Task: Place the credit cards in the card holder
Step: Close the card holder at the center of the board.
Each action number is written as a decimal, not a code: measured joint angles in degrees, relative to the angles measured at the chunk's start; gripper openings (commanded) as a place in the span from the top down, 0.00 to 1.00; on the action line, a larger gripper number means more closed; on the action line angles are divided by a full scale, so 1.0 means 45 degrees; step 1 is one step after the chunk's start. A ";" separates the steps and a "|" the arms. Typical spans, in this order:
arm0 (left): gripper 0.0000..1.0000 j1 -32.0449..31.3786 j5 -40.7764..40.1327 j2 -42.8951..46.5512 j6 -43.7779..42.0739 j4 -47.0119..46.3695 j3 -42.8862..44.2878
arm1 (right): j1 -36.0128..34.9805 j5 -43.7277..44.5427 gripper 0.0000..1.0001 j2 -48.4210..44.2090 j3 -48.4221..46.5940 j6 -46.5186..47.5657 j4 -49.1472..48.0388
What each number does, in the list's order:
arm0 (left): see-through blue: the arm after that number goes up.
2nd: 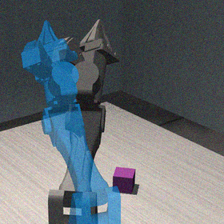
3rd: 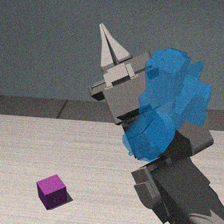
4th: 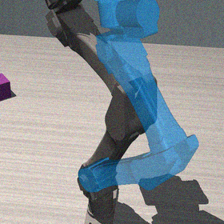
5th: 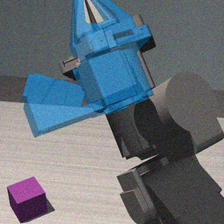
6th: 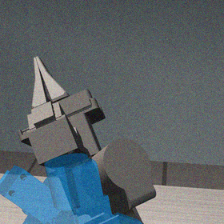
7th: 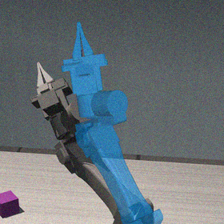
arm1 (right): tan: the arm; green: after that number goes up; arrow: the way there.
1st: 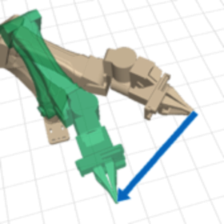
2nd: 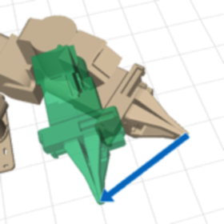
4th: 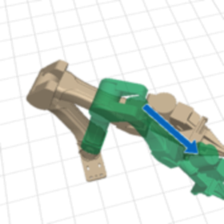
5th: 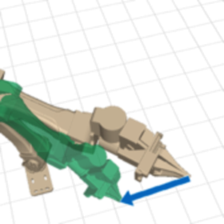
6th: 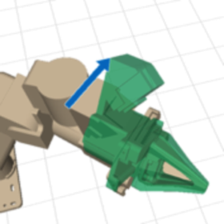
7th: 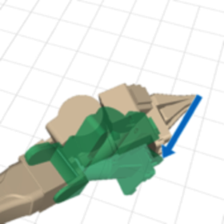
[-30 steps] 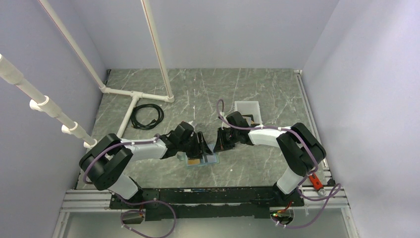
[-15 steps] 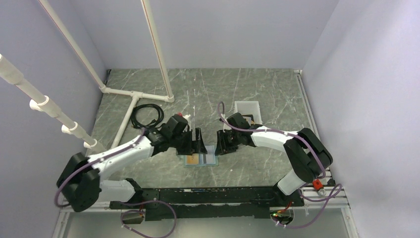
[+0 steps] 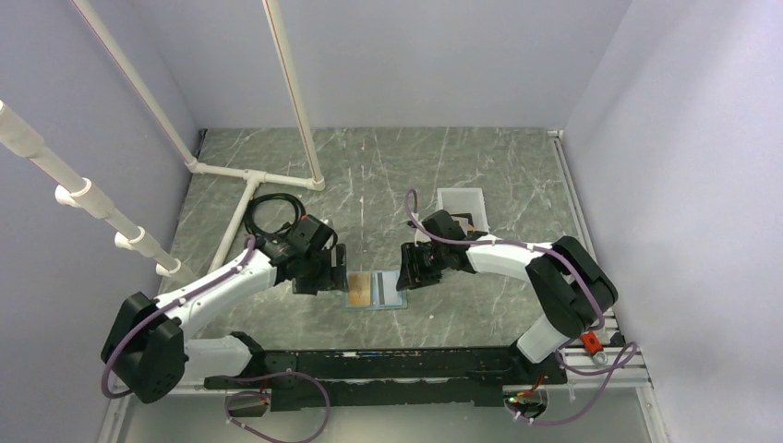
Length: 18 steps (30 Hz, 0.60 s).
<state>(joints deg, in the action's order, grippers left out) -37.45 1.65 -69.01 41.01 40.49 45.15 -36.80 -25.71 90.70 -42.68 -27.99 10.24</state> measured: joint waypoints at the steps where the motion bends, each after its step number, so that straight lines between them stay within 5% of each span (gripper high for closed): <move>1: 0.20 0.0005 -0.0010 -0.0087 -0.0024 -0.0049 -0.0102 | 0.0000 -0.0078 0.53 0.0034 0.0000 -0.0034 -0.0078; 4: 0.25 0.0063 -0.0019 -0.0253 -0.0029 -0.0151 -0.0287 | 0.0000 -0.0107 0.50 0.0049 0.0000 -0.0151 -0.0146; 8: 0.20 0.0092 -0.0010 -0.0486 -0.0015 -0.0627 -0.0525 | 0.0000 -0.0121 0.44 0.0049 0.0010 -0.0379 -0.0209; 18: 0.53 0.0117 0.0214 -0.1860 0.0180 -0.2336 -0.1496 | -0.0102 -0.0107 0.40 0.0204 0.0102 -0.2098 -0.1127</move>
<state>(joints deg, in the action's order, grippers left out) -36.93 2.61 -77.38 41.82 29.98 38.41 -37.26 -26.20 91.61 -42.22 -37.43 5.17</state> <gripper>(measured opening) 0.544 0.604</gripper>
